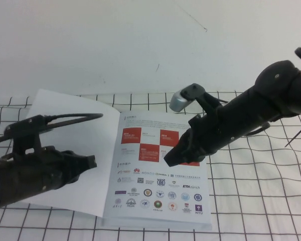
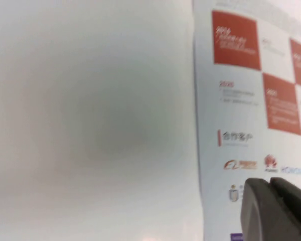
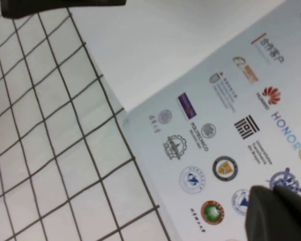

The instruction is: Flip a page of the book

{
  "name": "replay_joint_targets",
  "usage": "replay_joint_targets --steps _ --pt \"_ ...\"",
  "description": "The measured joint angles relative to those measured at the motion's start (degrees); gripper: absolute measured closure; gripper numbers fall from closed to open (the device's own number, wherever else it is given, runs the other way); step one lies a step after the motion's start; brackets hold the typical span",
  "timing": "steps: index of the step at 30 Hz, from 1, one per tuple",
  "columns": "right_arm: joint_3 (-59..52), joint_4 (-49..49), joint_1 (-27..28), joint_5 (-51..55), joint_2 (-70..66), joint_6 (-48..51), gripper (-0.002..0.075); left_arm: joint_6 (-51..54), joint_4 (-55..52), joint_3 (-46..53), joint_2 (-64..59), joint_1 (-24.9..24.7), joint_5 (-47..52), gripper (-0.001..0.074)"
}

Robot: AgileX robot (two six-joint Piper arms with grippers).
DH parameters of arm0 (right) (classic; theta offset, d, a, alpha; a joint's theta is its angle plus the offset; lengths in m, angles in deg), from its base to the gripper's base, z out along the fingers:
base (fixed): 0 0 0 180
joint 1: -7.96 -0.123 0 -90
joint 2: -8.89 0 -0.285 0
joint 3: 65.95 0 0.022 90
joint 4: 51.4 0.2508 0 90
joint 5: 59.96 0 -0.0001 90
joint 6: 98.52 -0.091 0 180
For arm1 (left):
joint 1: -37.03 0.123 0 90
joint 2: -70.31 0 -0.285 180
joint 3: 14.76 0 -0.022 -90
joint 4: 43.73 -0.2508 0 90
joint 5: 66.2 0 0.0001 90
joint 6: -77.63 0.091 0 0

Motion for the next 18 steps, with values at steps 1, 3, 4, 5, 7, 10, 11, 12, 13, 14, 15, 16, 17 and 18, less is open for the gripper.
replay_joint_targets --steps 1,3,4,5,7,10,11,12,13,14,15,16,17,18 --pt "-0.11 -0.13 0.0 0.29 0.96 0.0 0.0727 0.34 0.0 0.0 1.36 0.0 0.0 0.0737" --pt "-0.11 -0.5 0.0 1.55 3.67 0.49 0.0727 1.71 -0.12 0.05 5.24 0.0 0.22 0.0737" --pt "-0.11 -0.62 0.0 2.38 4.92 0.59 0.0727 1.96 -0.23 0.05 7.04 0.0 0.57 0.0737" --pt "-0.11 -0.86 0.0 3.36 6.63 0.74 0.0727 2.23 -0.21 0.15 9.48 0.0 1.08 0.0737" --pt "-0.11 -1.3 0.0 5.66 10.58 0.89 0.0727 2.63 -0.21 0.14 14.49 0.0 2.42 0.0737" --pt "-0.11 -4.27 0.0 9.76 17.25 1.13 0.0727 2.85 -0.37 0.31 24.02 0.0 4.73 0.0737" --pt "-0.11 -5.71 0.0 10.76 19.91 0.85 0.0727 2.85 -0.48 0.4 27.32 0.0 5.25 0.0737" --pt "-0.11 -7.66 0.0 11.28 22.66 0.39 0.0727 2.85 -0.94 0.4 30.54 0.0 5.75 0.0737" --pt "-0.11 -9.54 0.0 11.53 24.86 -0.22 0.0727 2.52 -1.61 0.4 33.04 0.0 5.88 0.0737" --pt "-0.11 -12.16 0.0 11.79 27.54 -1.29 0.0727 1.69 -2.56 0.4 36.11 0.0 5.99 0.0737" --pt "-0.11 -15.29 0.0 12.18 30.13 -2.76 0.0727 0.7 -3.88 0.4 39.24 0.0 6.11 0.0737" --pt "-0.11 -18.27 0.0 12.54 32.12 -4.74 0.0727 -0.42 -5.04 0.4 41.69 0.0 6.32 0.0737" --pt "-0.11 -22.53 0.0 13.04 34.5 -7.08 0.0727 -1.89 -6.85 0.4 44.52 0.0 6.84 0.0737" --pt "-0.11 -27.14 0.0 13.69 36.76 -9.68 0.0727 -3.65 -8.9 0.4 47.06 0.0 7.6 0.0737"
